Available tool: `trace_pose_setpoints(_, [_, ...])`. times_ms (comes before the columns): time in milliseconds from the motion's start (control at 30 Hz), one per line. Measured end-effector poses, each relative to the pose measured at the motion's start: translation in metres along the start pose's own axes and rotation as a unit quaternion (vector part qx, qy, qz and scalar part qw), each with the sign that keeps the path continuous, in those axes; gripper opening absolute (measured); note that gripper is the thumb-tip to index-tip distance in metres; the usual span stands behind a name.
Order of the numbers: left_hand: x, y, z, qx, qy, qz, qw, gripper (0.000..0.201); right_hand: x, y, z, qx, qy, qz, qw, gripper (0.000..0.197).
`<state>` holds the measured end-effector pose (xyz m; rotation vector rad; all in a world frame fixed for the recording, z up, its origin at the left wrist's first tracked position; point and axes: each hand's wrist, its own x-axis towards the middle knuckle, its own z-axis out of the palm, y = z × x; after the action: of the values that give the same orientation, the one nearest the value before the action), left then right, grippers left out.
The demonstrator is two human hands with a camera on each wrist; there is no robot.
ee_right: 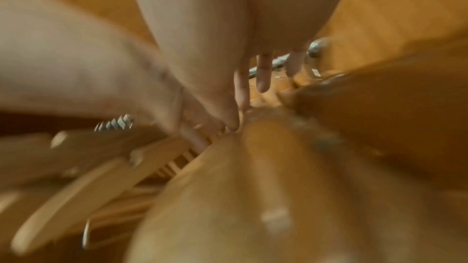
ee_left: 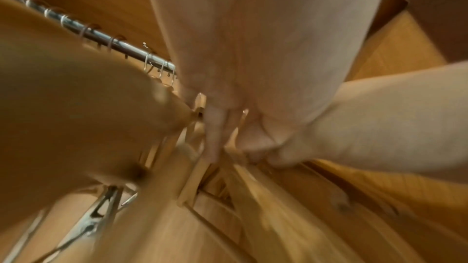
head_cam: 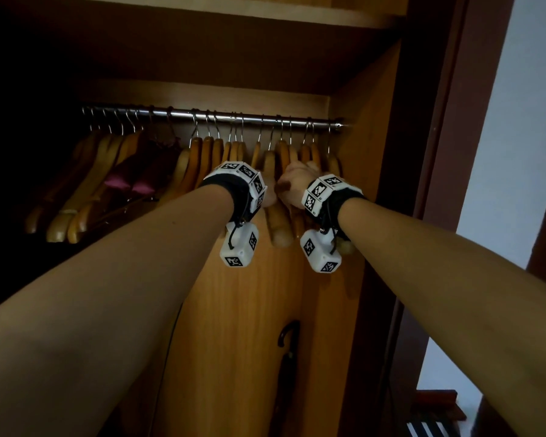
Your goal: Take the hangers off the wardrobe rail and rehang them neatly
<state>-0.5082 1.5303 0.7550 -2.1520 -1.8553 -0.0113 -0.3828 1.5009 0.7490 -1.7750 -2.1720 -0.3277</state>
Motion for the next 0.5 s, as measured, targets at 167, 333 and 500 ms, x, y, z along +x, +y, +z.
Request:
trace_pose_setpoints(167, [-0.037,-0.003,-0.019,-0.053,0.045,0.028,0.997,0.027,0.002,-0.019,0.004,-0.010,-0.022,0.020,1.000,0.049])
trace_pose_setpoints(333, [-0.042,-0.035,-0.009,-0.068,0.025,0.068,0.995,0.032,-0.001,-0.037,-0.004,-0.037,-0.053,0.016,0.998,0.052])
trace_pose_setpoints(500, [-0.048,-0.043,0.000,-0.060,0.031,0.092,0.994,0.036,-0.002,-0.061,-0.008,-0.095,-0.079,0.064,0.990,0.054])
